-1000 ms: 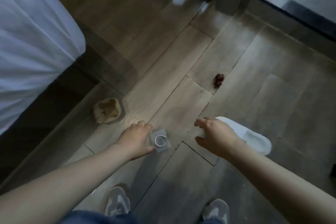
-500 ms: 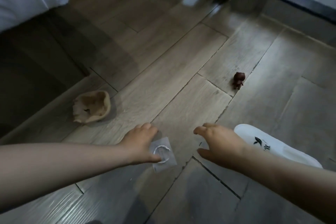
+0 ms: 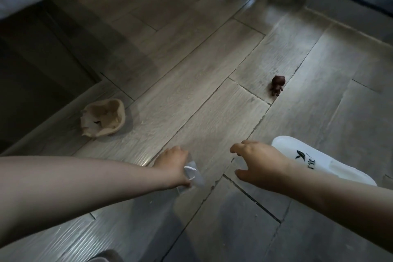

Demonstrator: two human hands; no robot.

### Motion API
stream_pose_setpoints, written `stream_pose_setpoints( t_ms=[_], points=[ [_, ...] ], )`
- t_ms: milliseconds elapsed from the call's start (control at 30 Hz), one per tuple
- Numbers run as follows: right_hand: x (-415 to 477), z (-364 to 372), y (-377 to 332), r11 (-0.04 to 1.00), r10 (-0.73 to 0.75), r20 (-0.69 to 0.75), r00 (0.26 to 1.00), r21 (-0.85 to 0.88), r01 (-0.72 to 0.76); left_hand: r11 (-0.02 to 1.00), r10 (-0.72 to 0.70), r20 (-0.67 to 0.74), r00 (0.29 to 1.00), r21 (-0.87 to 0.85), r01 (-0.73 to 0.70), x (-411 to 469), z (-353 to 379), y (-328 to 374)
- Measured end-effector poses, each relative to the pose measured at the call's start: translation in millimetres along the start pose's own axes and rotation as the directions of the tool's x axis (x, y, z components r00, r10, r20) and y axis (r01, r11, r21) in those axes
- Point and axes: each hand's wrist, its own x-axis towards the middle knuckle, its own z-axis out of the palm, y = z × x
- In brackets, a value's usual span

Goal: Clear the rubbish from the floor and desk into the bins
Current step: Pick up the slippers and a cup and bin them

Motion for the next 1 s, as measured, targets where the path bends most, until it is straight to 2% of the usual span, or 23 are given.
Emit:
stream_pose_setpoints(
  t_ms=[100, 267, 400, 567, 800, 900, 1000],
  points=[
    [1.5, 2.0, 1.2, 1.000, 0.003, -0.001, 1.000, -0.011, -0.003, 0.999, -0.001, 0.004, 1.000, -0.034, 0.002, 3.0, 2.6, -7.6],
    [5.7, -3.4, -1.0, 1.000, 0.013, -0.021, 1.000, 0.002, -0.013, 0.968, -0.058, 0.000, 0.998, -0.243, 0.056, 1.4, -3.8, -31.4],
    [14.3, -6.3, -6.5, 1.000, 0.014, -0.002, 1.000, -0.007, -0.014, 0.936, -0.180, -0.110, 0.978, -0.326, 0.135, -11.2, -29.9, -61.3],
    [32.0, -11.8, -25.3, 1.000, -0.009, -0.005, 1.000, -0.027, 0.009, 0.877, -0.328, -0.244, 0.913, -0.438, 0.198, -26.8, -59.4, -114.5],
    [52.5, -7.2, -47.5, 0.998, -0.050, 0.009, 0.999, -0.035, 0.050, 0.825, -0.472, -0.348, 0.810, -0.499, 0.266, -35.2, -77.3, -172.9],
    [55.6, -4.6, -49.5, 0.998, -0.045, 0.015, 0.999, -0.038, 0.045, 0.793, -0.522, -0.296, 0.800, -0.514, 0.327, -28.4, -80.3, -184.2],
    [55.5, -1.8, -47.7, 0.999, -0.033, 0.029, 0.999, -0.028, 0.034, 0.818, -0.518, -0.336, 0.787, -0.463, 0.341, -21.9, -84.2, -185.1]
  ],
)
